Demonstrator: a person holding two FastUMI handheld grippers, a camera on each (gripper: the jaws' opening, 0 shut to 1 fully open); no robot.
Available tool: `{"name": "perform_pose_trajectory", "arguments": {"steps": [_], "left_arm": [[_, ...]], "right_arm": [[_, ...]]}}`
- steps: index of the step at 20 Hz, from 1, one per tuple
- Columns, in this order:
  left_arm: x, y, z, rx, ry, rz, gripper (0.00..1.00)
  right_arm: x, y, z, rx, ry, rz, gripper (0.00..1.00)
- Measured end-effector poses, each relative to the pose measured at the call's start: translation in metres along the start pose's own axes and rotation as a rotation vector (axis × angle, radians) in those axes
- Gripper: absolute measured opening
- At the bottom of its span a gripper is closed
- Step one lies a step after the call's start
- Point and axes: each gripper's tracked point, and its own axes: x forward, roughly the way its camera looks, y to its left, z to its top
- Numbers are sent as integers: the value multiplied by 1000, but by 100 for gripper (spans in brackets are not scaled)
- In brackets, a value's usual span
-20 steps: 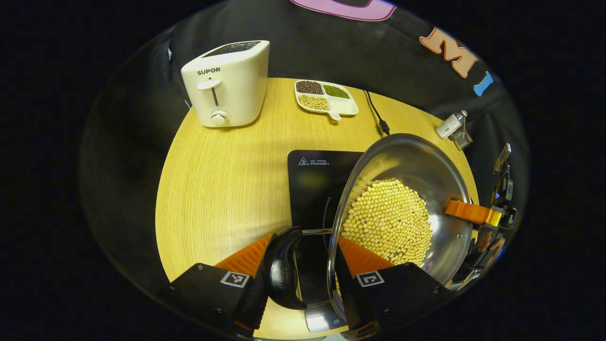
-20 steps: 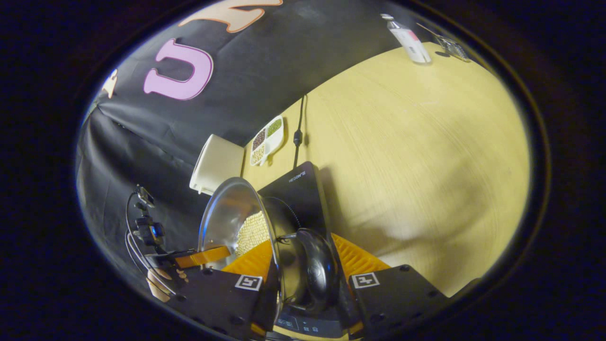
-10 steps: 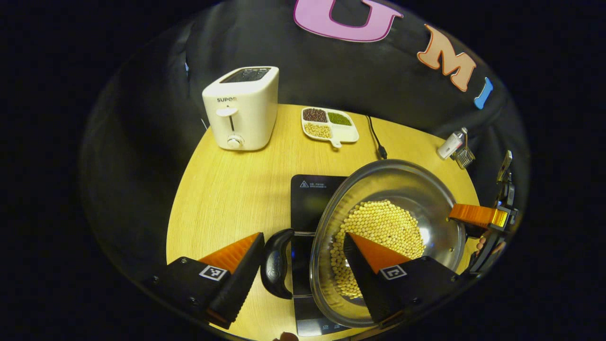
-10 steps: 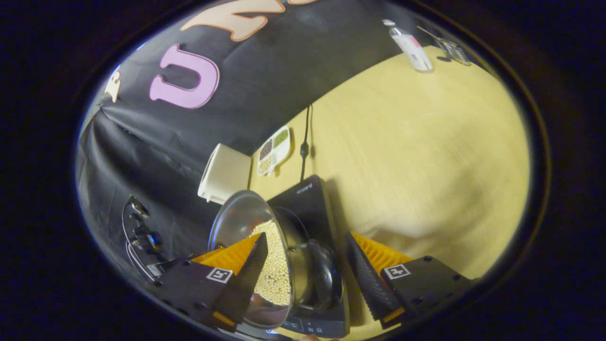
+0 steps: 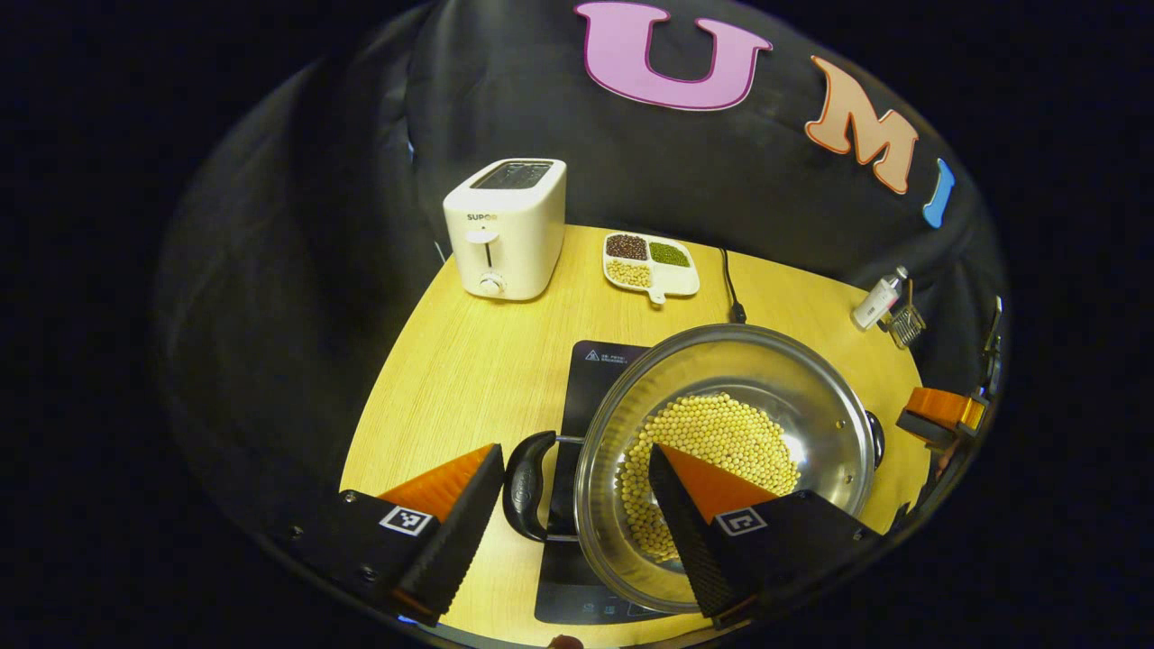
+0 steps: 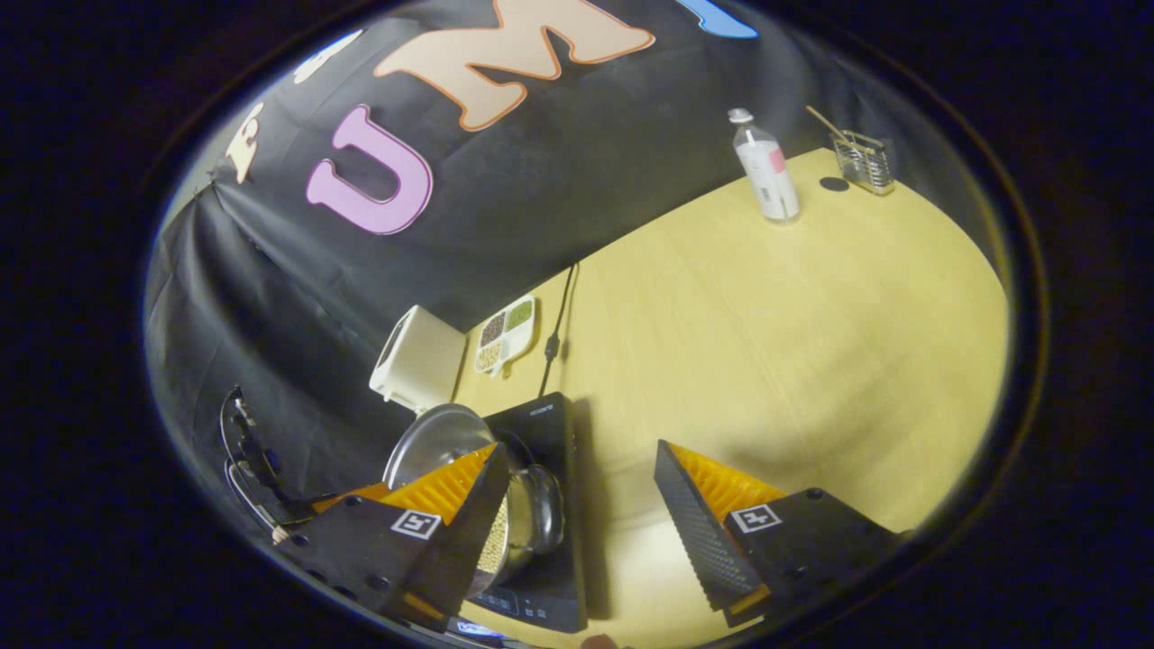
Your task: First push the handle of the pot to place it horizontally, then grasp the pot with both hands and set it on the induction cooktop.
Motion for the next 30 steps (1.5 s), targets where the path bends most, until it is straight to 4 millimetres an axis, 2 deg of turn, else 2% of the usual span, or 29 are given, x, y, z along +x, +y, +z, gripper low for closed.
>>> {"name": "perform_pose_trajectory", "arguments": {"steps": [1, 2, 3, 4, 7, 8, 11, 12, 13, 17, 18, 20, 21, 22, 23, 25, 26, 30], "left_arm": [[-7, -6, 1, -18, -18, -2, 98], [-13, -17, 3, -39, -42, -16, 98], [-22, -27, 7, -54, -61, -17, 98], [-31, -36, 9, -60, -74, -9, 98], [-56, -74, 17, -58, -142, -8, 98], [-63, -90, 19, -61, -158, -16, 97], [-79, -135, 22, -66, -204, -38, 98], [-86, -150, 22, -65, -219, -43, 98], [-91, -164, 23, -62, -235, -48, 97], [-106, -217, 29, -40, -301, -46, 98], [-111, -223, 33, -22, -320, -41, 98], [-121, -246, 35, 13, -349, -34, 98], [-126, -256, 38, 34, -367, -31, 98], [-131, -265, 42, 55, -390, -24, 97], [-137, -273, 45, 77, -410, -20, 97], [-145, -292, 52, 103, -452, -13, 97], [-149, -304, 55, 110, -474, -9, 97], [-175, -334, 73, 123, -587, -2, 97]], "right_arm": [[-7, -7, 4, -2, -2, -1, 93], [-13, -14, 7, -3, -2, 0, 100], [-20, -21, 10, -2, 2, 2, 100], [-27, -27, 13, -4, 6, 9, 93], [-51, -39, 27, -27, 0, 41, 93], [-57, -43, 33, -37, -9, 48, 100], [-80, -61, 50, -65, -40, 59, 92], [-86, -67, 57, -72, -52, 59, 92], [-94, -75, 63, -79, -68, 56, 100], [-126, -100, 92, -89, -139, 46, 99], [-133, -104, 99, -87, -157, 43, 92], [-149, -113, 111, -81, -188, 40, 92], [-159, -118, 117, -83, -206, 37, 99], [-167, -123, 124, -88, -224, 30, 99], [-176, -126, 132, -96, -244, 25, 92], [-193, -126, 150, -115, -294, 20, 92], [-203, -125, 157, -127, -322, 18, 99], [-246, -117, 185, -196, -401, 18, 100]]}}
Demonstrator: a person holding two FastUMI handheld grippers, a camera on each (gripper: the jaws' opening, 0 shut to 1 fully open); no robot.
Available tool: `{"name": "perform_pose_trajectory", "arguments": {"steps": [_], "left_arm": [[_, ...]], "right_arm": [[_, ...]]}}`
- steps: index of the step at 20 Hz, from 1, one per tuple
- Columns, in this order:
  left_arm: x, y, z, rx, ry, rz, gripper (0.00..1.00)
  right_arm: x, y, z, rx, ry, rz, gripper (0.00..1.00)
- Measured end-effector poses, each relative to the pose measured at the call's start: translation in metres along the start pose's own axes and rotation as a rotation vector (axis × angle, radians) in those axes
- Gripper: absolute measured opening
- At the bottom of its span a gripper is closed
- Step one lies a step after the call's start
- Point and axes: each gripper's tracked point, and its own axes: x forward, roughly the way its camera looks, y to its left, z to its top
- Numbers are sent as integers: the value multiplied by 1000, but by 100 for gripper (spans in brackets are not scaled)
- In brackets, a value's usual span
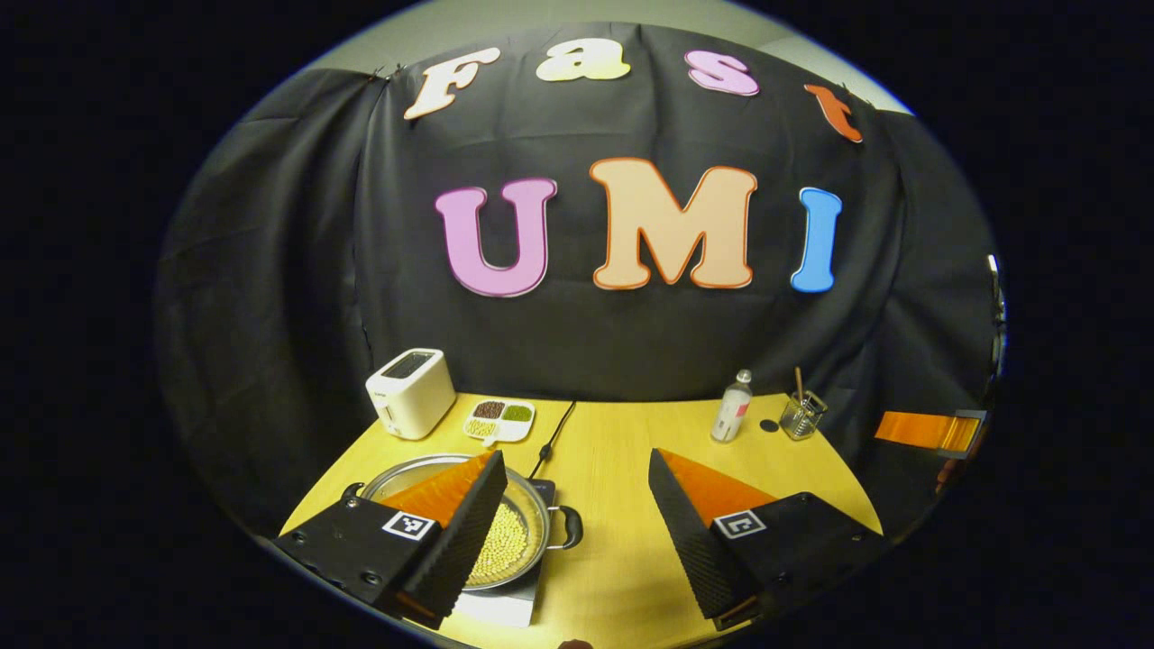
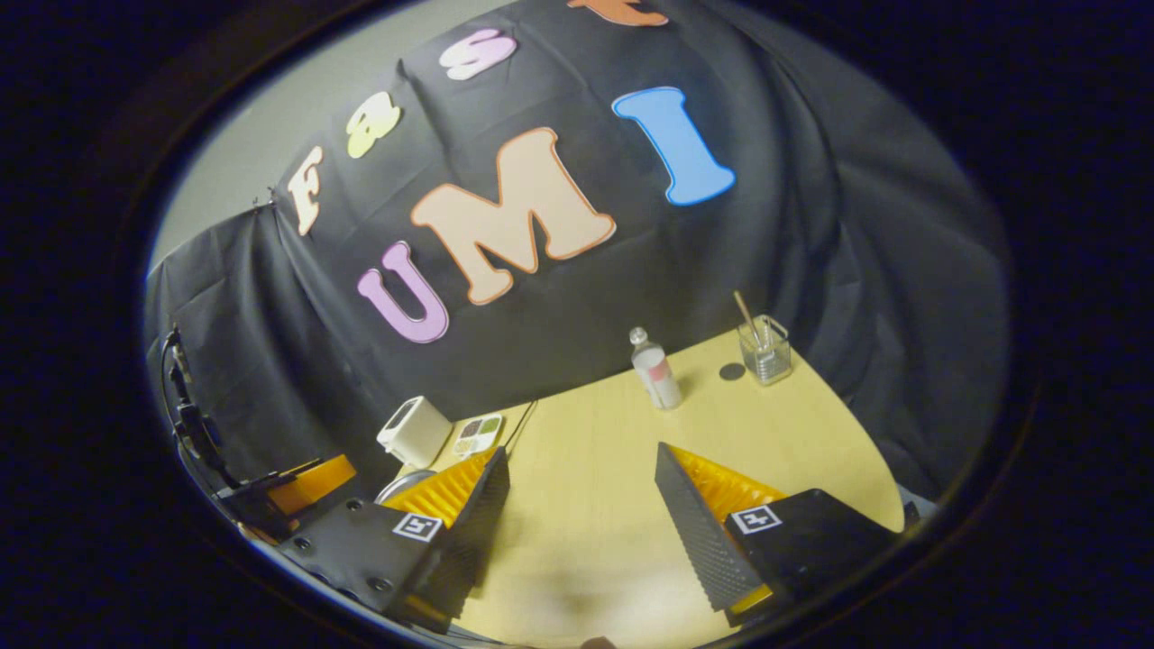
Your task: First push the handle of the pot to place it horizontally, then grasp the pot with both hands and set it on the induction cooktop.
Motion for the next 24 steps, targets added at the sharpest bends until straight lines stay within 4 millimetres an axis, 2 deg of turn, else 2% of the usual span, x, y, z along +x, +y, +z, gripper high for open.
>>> {"name": "perform_pose_trajectory", "arguments": {"steps": [3, 4, 6, 10, 13, 14, 15, 17, 18, 19, 20, 21, 22, 24], "left_arm": [[-17, -7, 25, 10, -99, 33, 96], [-23, -6, 33, 12, -126, 53, 96], [-36, -6, 46, 3, -180, 88, 94], [-62, -7, 67, -50, -283, 120, 96], [-75, -15, 69, -74, -325, 114, 93], [-79, -15, 68, -79, -335, 122, 96], [-83, -15, 69, -86, -351, 134, 96], [-87, -21, 68, -100, -371, 130, 96], [-90, -24, 65, -108, -375, 122, 92], [-92, -28, 64, -113, -374, 112, 96], [-93, -30, 64, -113, -377, 109, 92], [-94, -29, 63, -108, -383, 110, 96], [-93, -31, 64, -101, -388, 109, 96], [-93, -31, 67, -81, -391, 98, 96]], "right_arm": [[-21, -2, 28, -97, -74, -24, 99], [-27, 1, 36, -113, -94, -24, 92], [-41, 5, 49, -133, -134, -19, 92], [-63, 3, 67, -168, -198, -23, 92], [-74, 3, 78, -191, -256, -14, 92], [-79, 4, 80, -202, -273, -10, 92], [-87, 4, 83, -216, -291, -7, 99], [-101, 4, 85, -240, -320, -5, 99], [-106, 6, 86, -245, -331, -2, 99], [-108, 6, 87, -243, -340, -1, 99], [-111, 6, 88, -238, -354, -2, 99], [-114, 6, 89, -231, -365, 0, 99], [-117, 7, 89, -227, -370, 6, 92], [-121, 5, 87, -221, -375, 5, 92]]}}
